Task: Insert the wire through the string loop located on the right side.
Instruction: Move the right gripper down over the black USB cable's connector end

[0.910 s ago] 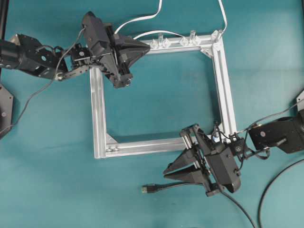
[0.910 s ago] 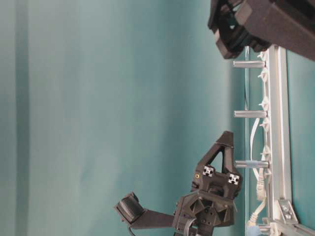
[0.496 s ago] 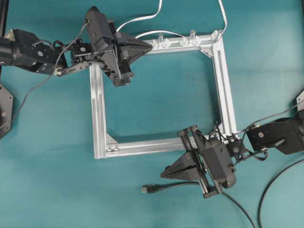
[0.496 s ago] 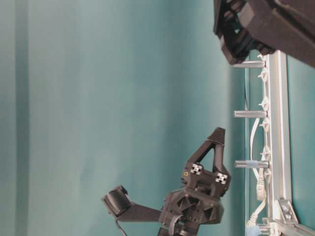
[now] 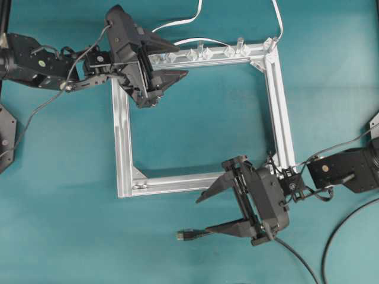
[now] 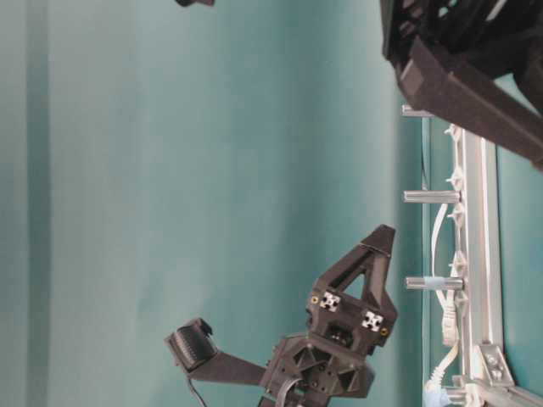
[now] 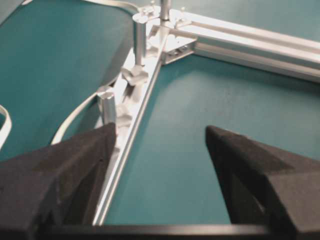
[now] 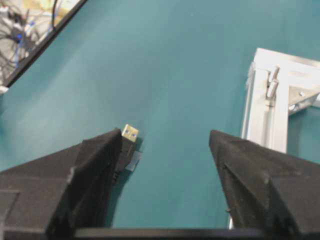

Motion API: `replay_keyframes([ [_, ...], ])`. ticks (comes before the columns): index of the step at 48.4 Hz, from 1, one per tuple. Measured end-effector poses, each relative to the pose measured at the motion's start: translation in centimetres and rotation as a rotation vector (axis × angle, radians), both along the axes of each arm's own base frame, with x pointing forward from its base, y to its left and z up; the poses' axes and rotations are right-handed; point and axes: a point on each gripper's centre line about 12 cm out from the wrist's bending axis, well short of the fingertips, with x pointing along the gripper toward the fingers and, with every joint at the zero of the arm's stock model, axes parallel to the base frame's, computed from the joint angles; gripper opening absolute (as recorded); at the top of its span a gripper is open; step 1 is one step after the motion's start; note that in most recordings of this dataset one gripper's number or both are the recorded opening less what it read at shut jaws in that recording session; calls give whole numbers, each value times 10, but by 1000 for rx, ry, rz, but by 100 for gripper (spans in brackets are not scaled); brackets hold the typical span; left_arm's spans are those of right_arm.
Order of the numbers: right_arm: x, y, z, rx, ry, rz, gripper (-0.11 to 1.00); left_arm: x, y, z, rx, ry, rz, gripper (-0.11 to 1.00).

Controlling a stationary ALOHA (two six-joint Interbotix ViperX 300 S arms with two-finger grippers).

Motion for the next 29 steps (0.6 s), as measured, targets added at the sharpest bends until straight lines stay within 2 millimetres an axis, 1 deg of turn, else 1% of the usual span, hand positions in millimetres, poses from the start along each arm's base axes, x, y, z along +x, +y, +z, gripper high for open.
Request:
replay_keyframes([
  [8, -4, 11, 0, 54, 20, -61, 80, -4, -1, 5, -2, 3, -1, 76],
  [13, -8, 18, -2, 70, 35, -123, 79, -8, -3, 2, -5, 16, -2, 76],
  [19, -12, 25, -3, 39, 44, -182, 75, -11, -4, -1, -8, 26, -2, 76],
  [24, -14, 30, -3, 16, 50, -212, 75, -12, -4, -3, -8, 31, -4, 76],
  [29, -14, 30, -4, 21, 61, -242, 75, -12, -4, -2, -6, 30, -5, 76],
])
